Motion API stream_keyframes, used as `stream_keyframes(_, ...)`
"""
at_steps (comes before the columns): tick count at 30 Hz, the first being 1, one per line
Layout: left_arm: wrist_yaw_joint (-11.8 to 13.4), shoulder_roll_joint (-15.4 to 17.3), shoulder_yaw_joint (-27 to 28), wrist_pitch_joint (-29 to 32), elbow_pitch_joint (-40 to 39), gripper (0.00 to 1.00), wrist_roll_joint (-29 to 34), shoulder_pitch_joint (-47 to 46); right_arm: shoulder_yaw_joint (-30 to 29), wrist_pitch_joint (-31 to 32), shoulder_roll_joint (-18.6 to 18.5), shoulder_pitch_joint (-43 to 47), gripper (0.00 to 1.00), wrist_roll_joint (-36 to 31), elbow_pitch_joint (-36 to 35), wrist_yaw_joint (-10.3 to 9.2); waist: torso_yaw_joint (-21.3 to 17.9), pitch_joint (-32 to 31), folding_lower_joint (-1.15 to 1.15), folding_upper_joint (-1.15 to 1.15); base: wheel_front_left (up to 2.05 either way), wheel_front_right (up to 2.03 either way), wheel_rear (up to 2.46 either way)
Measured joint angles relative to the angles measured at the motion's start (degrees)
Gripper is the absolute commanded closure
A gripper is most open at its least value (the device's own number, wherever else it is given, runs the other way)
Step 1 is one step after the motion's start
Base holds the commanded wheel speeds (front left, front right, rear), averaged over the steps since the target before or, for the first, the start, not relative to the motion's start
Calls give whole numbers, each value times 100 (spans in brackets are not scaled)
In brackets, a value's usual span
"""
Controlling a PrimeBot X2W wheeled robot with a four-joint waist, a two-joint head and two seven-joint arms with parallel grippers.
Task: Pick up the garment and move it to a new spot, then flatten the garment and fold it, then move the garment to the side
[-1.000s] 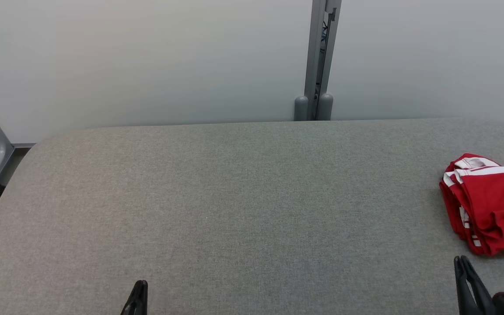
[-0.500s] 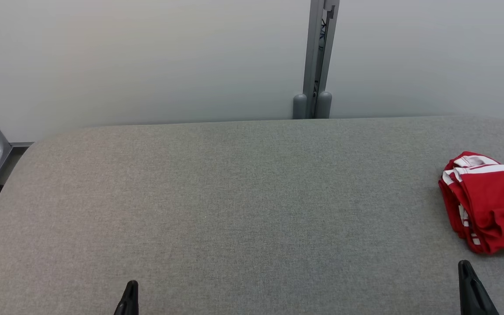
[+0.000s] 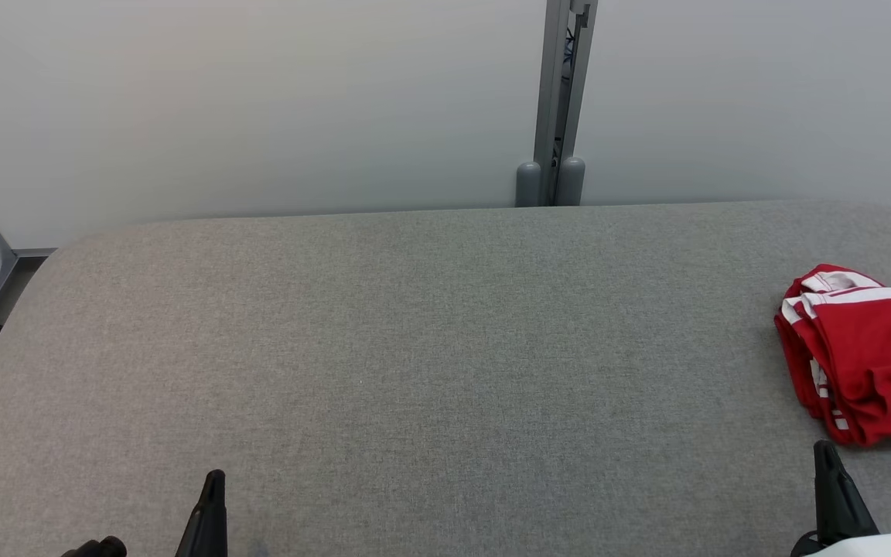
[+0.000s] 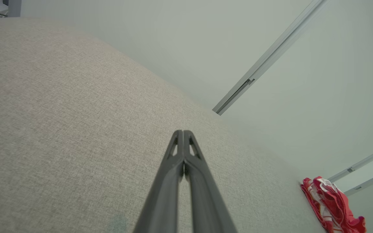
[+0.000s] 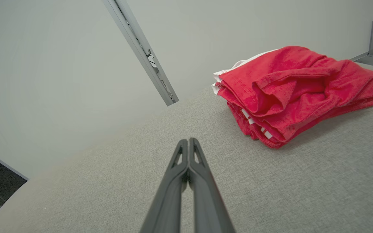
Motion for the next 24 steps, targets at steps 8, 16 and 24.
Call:
stream_keyframes(8,-24,15,70,158,15,100,-641,-152,0,179,-16,-149,100,764,16,-1,-14,24,0,0,0,0,0)
stream_keyframes(16,-48,29,146,308,40,100,-1229,-321,1,334,-30,-278,100,1466,35,-1,-28,49,0,0,0,0,0)
stream_keyframes(24,-56,41,214,443,63,100,-1750,-470,1,460,-42,-393,100,2111,55,-1,-42,73,0,0,0,0,0)
